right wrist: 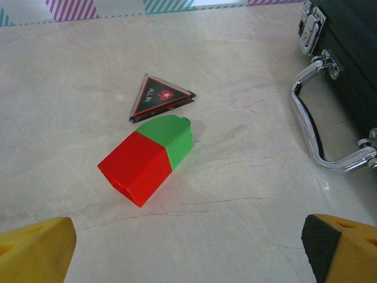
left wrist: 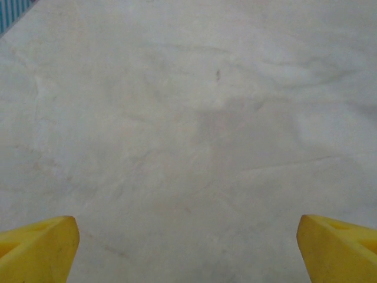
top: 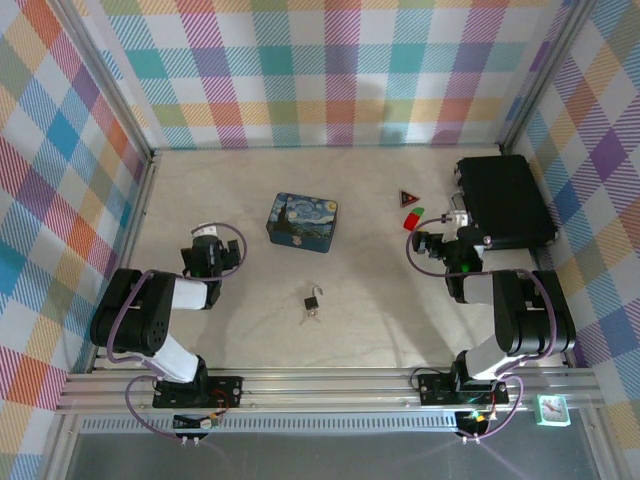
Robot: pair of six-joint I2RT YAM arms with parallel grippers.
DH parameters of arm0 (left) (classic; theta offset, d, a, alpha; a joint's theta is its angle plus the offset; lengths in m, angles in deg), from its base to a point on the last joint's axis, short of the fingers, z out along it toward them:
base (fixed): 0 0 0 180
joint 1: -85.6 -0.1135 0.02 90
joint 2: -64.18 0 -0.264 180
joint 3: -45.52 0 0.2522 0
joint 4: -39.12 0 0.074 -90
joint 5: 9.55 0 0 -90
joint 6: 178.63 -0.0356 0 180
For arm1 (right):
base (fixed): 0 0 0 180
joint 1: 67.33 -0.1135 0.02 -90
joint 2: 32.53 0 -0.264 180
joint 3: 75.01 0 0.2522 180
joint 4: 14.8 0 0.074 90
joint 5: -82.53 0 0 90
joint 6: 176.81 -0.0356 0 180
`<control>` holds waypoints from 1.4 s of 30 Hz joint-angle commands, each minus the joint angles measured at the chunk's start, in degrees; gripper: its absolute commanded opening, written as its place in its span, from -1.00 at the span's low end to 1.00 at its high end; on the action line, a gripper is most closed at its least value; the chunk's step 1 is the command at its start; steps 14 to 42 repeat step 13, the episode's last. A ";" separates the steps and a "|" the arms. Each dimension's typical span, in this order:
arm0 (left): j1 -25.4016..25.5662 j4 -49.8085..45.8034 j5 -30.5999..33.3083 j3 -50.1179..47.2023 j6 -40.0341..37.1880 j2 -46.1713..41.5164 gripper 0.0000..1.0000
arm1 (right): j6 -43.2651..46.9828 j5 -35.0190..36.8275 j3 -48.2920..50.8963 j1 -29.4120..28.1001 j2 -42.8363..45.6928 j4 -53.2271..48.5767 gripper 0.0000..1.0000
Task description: Unlock a padlock with a key
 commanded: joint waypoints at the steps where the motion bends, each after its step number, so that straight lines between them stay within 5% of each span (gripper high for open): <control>1: -0.30 10.47 -1.52 -0.27 0.30 0.22 0.92 | 0.58 -1.17 -0.08 0.23 -0.02 2.14 0.98; 42: -0.23 9.72 -1.35 0.09 0.10 0.07 0.99 | 0.53 -1.06 -0.19 0.23 -0.04 2.08 0.98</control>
